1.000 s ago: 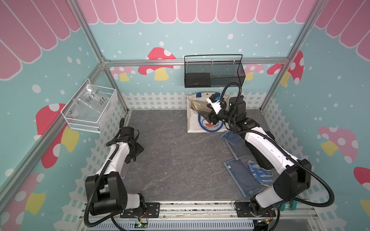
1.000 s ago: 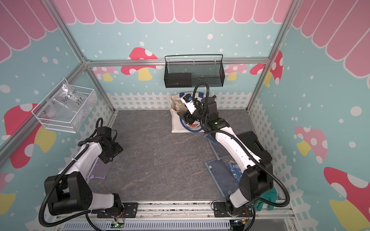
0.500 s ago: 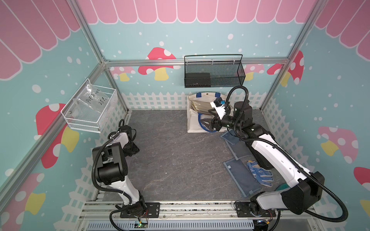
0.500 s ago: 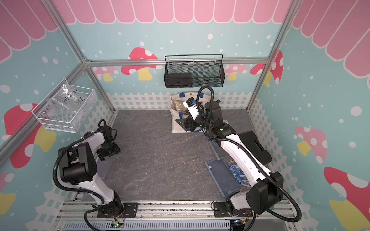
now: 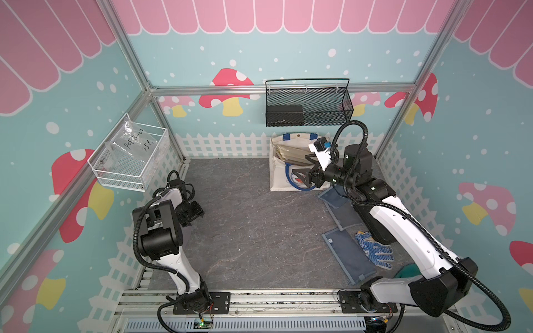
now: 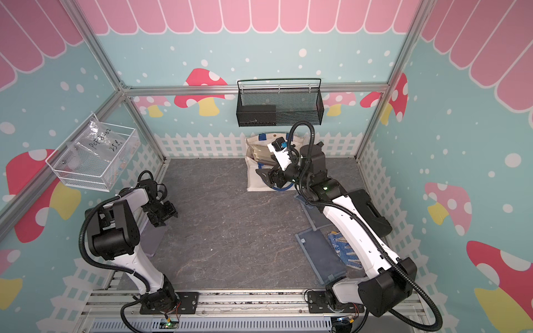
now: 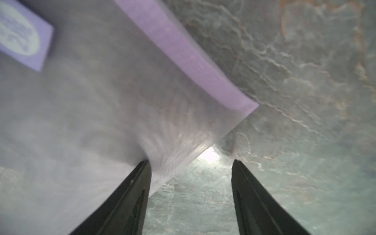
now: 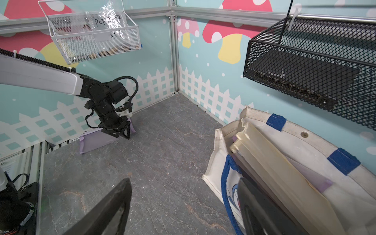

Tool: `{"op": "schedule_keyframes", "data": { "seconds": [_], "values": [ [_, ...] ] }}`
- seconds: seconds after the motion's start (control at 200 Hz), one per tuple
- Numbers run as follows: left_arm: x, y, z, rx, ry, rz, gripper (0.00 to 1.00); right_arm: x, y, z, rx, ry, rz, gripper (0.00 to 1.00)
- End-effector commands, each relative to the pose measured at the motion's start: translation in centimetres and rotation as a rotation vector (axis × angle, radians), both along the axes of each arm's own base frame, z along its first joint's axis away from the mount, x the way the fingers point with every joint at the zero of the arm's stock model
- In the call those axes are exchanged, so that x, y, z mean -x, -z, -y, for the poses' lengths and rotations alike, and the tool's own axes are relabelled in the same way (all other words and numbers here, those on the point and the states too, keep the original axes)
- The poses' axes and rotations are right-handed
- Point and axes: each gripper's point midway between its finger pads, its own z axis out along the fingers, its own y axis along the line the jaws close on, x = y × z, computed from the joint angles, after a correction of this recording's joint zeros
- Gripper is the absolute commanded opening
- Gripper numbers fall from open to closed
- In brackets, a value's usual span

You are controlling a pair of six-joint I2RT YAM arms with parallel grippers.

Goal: Put the pencil pouch into the canvas bag
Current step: Move the pencil pouch to the center of the board.

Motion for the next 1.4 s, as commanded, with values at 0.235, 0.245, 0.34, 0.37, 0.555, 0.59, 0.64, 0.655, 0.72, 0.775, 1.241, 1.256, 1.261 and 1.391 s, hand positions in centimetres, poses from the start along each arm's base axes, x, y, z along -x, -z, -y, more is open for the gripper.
{"op": "schedule_keyframes", "data": {
  "seconds": [0.235,0.245,0.34,0.37,0.555,0.59,0.64,0.655,0.72,0.775,1.241,1.256,1.261,1.391],
  "values": [
    [1.9,3.1,10.2,0.368,-0.025,0.043,0.66,0.0,-0.5,0.6,0.013,0.044,0.000,0.83],
    [1.8,3.1,10.6,0.377,-0.026,0.045,0.66,0.0,-0.3,0.6,0.015,0.045,-0.009,0.84],
    [1.9,3.5,15.0,0.457,-0.021,0.062,0.67,0.1,1.2,0.4,0.031,0.034,-0.068,0.83],
    [1.9,3.4,16.3,0.470,-0.012,0.069,0.67,0.2,1.4,0.5,0.031,0.033,-0.079,0.84],
    [1.8,0.9,24.9,0.535,0.119,0.093,0.67,0.6,3.0,1.1,0.036,0.061,-0.093,0.84],
    [2.0,0.2,26.6,0.545,0.152,0.096,0.67,0.6,3.4,1.2,0.041,0.070,-0.102,0.84],
    [2.3,-0.8,28.5,0.557,0.188,0.101,0.67,0.5,4.2,1.4,0.050,0.079,-0.124,0.84],
    [2.3,-1.2,28.8,0.562,0.195,0.106,0.67,0.5,4.5,1.4,0.054,0.083,-0.133,0.84],
    [3.0,-2.3,30.3,0.573,0.231,0.103,0.67,0.5,5.8,1.5,0.056,0.095,-0.177,0.84],
    [3.5,-3.2,30.5,0.568,0.243,0.108,0.67,0.6,7.0,1.4,0.050,0.097,-0.222,0.83],
    [6.9,-5.2,14.6,0.261,0.080,0.092,0.66,3.9,19.4,-3.5,0.072,-0.054,-0.565,0.83],
    [7.0,-5.0,14.1,0.252,0.070,0.090,0.66,3.9,19.6,-3.8,0.074,-0.059,-0.572,0.83],
    [7.0,-5.0,14.0,0.250,0.066,0.090,0.66,3.9,19.7,-3.9,0.074,-0.061,-0.573,0.83],
    [6.9,-3.3,12.2,0.253,0.006,0.082,0.65,3.2,21.4,-6.8,0.072,-0.116,-0.618,0.82]
  ]
}}
